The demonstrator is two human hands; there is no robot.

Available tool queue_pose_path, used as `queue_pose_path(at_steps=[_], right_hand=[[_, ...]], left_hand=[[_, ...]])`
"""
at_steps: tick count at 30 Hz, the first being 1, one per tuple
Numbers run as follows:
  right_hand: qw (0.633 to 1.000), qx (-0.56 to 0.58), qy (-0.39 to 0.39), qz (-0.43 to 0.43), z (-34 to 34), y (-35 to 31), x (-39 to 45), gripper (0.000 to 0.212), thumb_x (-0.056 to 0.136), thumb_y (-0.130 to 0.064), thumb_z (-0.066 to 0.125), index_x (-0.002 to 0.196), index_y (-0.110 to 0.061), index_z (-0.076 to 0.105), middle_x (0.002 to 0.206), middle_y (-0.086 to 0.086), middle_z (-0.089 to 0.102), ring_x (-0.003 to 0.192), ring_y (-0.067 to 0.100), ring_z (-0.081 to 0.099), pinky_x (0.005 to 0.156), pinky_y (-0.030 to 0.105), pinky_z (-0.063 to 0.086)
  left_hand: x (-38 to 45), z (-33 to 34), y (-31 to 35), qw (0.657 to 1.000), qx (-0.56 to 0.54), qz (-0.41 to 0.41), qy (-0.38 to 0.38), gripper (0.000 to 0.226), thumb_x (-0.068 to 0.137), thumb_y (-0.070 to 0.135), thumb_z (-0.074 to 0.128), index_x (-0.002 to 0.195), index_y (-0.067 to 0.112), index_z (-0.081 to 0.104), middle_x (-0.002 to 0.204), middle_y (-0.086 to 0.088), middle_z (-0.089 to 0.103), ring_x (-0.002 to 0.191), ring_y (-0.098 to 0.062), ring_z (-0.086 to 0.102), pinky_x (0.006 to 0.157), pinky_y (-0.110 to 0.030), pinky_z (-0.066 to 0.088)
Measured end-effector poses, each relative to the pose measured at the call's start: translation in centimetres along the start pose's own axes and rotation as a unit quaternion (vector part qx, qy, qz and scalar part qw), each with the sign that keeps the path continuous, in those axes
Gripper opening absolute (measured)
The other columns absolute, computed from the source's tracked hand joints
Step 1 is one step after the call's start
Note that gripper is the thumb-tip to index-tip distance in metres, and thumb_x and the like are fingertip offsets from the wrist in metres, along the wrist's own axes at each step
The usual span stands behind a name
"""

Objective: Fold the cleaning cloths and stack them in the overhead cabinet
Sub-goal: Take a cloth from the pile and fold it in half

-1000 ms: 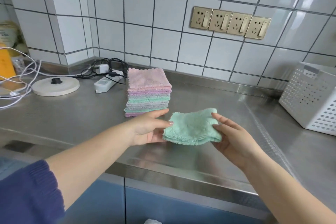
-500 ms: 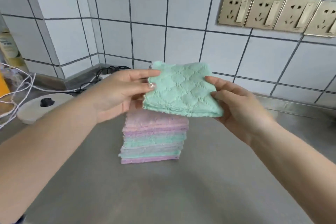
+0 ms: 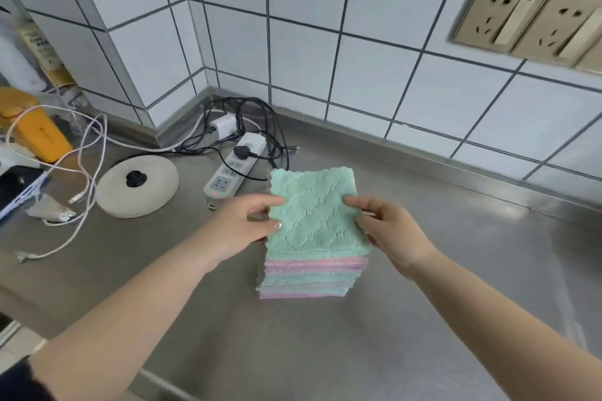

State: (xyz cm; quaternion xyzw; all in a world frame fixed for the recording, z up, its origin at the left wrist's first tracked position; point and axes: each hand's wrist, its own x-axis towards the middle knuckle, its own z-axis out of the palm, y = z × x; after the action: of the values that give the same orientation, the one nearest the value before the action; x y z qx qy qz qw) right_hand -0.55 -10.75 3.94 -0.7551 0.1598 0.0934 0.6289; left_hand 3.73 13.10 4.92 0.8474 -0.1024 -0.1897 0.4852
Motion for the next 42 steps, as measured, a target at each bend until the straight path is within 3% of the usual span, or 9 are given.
queue_pose_path(at_steps=[6,9,12,16,20,24,26,32,42], right_hand=[[0.998,-0.007,0.066,0.003,-0.1,1.0,-0.3,0.032,0.088,-0.020,0.061,0.120,-0.022,0.060,0.108,0.002,0.069,0.097,0.012,0.065,0.089,0.029,0.050],[0.996,0.030,0.045,0.077,-0.2,2.1,0.3,0.078,0.071,-0.054,0.073,0.135,-0.024,0.041,0.133,-0.001,0.051,0.120,0.016,0.052,0.104,0.041,0.041],[0.969,0.148,-0.044,0.195,-0.1,3.3,0.7,0.109,0.051,-0.070,0.075,0.142,-0.025,0.035,0.134,-0.003,0.054,0.123,0.017,0.051,0.096,0.039,0.046],[0.941,0.229,-0.123,0.219,0.4,4.8,0.5,0.072,0.071,-0.066,0.064,0.129,-0.025,0.055,0.127,0.001,0.062,0.127,0.036,0.046,0.106,0.051,0.039],[0.924,0.285,-0.154,0.202,1.1,4.5,0.0,0.068,0.070,-0.060,0.069,0.126,-0.024,0.058,0.129,0.005,0.061,0.136,0.041,0.028,0.115,0.059,0.008],[0.928,0.285,-0.158,0.180,0.8,4.4,-1.4,0.083,0.065,-0.057,0.075,0.134,-0.020,0.049,0.132,0.005,0.058,0.131,0.034,0.043,0.117,0.051,0.018],[0.927,0.288,-0.176,0.165,0.9,4.4,-2.9,0.089,0.064,-0.058,0.076,0.137,-0.017,0.047,0.136,0.007,0.054,0.129,0.027,0.048,0.116,0.046,0.024],[0.917,0.296,-0.238,0.120,2.0,4.7,-7.5,0.085,0.075,-0.054,0.069,0.143,-0.018,0.034,0.143,0.009,0.046,0.132,0.027,0.044,0.104,0.040,0.043],[0.904,0.335,-0.240,0.114,6.1,1.9,-12.2,0.102,0.060,-0.051,0.081,0.143,-0.017,0.033,0.140,0.010,0.050,0.127,0.028,0.050,0.089,0.034,0.052]], left_hand=[[0.8,0.5,-0.9,0.992,-0.113,-0.058,0.001,0.073,0.076,0.022,0.076,0.138,0.037,0.040,0.132,0.008,0.048,0.113,-0.002,0.051,0.096,-0.022,0.043],[1.7,0.8,-2.1,0.928,-0.322,-0.188,-0.015,0.109,0.056,0.037,0.083,0.146,0.034,0.022,0.138,0.003,0.049,0.117,-0.016,0.054,0.099,-0.040,0.044],[2.2,1.0,-2.9,0.885,-0.387,-0.244,-0.081,0.089,0.060,0.041,0.079,0.138,0.022,0.041,0.113,0.000,0.067,0.096,-0.015,0.064,0.072,-0.026,0.053],[2.4,0.9,-3.6,0.876,-0.372,-0.277,-0.132,0.082,0.054,0.055,0.083,0.126,0.026,0.054,0.120,-0.001,0.066,0.118,-0.023,0.058,0.109,-0.042,0.036],[2.4,0.6,-3.2,0.876,-0.362,-0.284,-0.144,0.077,0.058,0.053,0.082,0.124,0.020,0.058,0.121,-0.005,0.066,0.117,-0.024,0.057,0.110,-0.038,0.031],[1.3,0.6,-2.0,0.900,-0.325,-0.254,-0.142,0.044,0.083,0.034,0.066,0.118,0.009,0.060,0.086,0.000,0.071,0.064,-0.009,0.066,0.088,-0.028,0.045],[0.1,0.4,-1.6,0.907,-0.317,-0.245,-0.132,0.061,0.071,0.039,0.077,0.121,0.009,0.059,0.095,-0.001,0.070,0.076,-0.013,0.066,0.075,-0.025,0.043],[-4.4,0.3,-2.4,0.896,-0.355,-0.231,-0.132,0.071,0.057,0.041,0.083,0.118,0.010,0.063,0.116,-0.013,0.067,0.121,-0.036,0.053,0.107,-0.046,0.031],[-7.7,-3.0,-4.3,0.853,-0.428,-0.235,-0.185,0.063,0.067,0.035,0.079,0.121,0.011,0.059,0.128,-0.021,0.057,0.114,-0.027,0.053,0.108,-0.042,0.033]])
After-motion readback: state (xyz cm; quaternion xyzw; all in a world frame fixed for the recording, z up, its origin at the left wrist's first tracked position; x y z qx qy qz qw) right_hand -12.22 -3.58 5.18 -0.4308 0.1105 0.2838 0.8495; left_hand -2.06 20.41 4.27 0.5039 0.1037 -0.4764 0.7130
